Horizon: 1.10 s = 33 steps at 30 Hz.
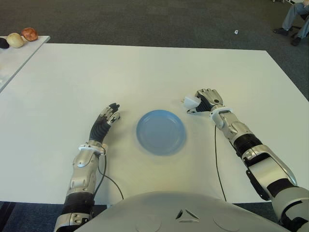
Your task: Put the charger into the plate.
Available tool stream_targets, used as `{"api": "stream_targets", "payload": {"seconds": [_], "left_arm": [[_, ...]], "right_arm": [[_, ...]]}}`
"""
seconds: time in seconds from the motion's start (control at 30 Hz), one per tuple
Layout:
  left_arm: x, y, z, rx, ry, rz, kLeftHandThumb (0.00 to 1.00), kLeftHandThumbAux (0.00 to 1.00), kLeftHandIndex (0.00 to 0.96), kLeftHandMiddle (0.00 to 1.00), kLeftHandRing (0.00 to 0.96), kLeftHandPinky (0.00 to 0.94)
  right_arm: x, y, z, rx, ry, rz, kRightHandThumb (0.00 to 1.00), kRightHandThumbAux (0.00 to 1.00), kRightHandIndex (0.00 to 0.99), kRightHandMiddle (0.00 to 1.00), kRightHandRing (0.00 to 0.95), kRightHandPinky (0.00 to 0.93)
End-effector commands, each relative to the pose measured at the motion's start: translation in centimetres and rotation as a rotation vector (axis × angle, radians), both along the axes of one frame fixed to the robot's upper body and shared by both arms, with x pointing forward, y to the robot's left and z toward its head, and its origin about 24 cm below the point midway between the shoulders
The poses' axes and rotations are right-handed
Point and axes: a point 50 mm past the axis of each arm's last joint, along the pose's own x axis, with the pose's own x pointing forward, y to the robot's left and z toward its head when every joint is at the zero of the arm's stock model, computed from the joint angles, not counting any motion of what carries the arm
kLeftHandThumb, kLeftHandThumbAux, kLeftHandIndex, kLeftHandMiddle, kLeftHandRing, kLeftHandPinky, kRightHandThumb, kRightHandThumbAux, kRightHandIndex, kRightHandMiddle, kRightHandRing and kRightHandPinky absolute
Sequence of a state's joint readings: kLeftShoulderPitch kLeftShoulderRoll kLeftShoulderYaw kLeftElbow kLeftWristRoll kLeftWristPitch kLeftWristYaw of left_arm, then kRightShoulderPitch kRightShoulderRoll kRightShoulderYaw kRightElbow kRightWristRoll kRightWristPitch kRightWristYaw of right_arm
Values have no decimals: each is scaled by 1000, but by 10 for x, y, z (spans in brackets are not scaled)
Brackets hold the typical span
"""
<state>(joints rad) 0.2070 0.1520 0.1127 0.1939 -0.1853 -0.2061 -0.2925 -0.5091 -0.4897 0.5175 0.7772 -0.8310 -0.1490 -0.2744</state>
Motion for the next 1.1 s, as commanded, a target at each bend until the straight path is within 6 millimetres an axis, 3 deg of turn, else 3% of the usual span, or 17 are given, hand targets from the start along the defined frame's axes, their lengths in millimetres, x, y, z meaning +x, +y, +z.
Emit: {"api": "stream_targets", "payload": {"seconds": [0.03, 0.33, 0.67, 0.7, 0.8, 1.0, 1.1], "left_arm": [[-2, 4, -3, -4, 22, -11, 0, 503, 146, 146, 80, 21], [-2, 4, -4, -5, 31, -15, 0, 500, 164, 150, 77, 15], [-1, 4, -5, -7, 52, -31, 0, 495, 215, 161, 77, 7], [-1, 4, -6, -7, 54, -32, 0, 495, 215, 163, 77, 7], [-1, 4, -6, -3, 58, -37, 0, 492, 214, 169, 80, 6], [-1, 4, -6, -1, 56, -49, 0, 490, 239, 197, 102, 16], [-1, 4, -6, -2, 56, -56, 0, 495, 258, 224, 127, 57]], "right_arm": [[-9, 0, -10, -6, 30, 22, 976, 623, 832, 498, 865, 826], [-11, -1, -12, 0, 9, 18, 974, 624, 831, 498, 860, 824], [-13, 0, -12, 52, -38, -11, 963, 626, 756, 498, 836, 784], [-14, 0, -12, 59, -41, -15, 895, 659, 759, 626, 840, 783], [-15, 1, -12, 89, -51, -22, 784, 708, 762, 782, 846, 784], [-17, 3, -11, 120, -70, 4, 673, 752, 761, 851, 853, 801], [-18, 3, -11, 125, -74, 14, 712, 754, 785, 863, 860, 825]]}}
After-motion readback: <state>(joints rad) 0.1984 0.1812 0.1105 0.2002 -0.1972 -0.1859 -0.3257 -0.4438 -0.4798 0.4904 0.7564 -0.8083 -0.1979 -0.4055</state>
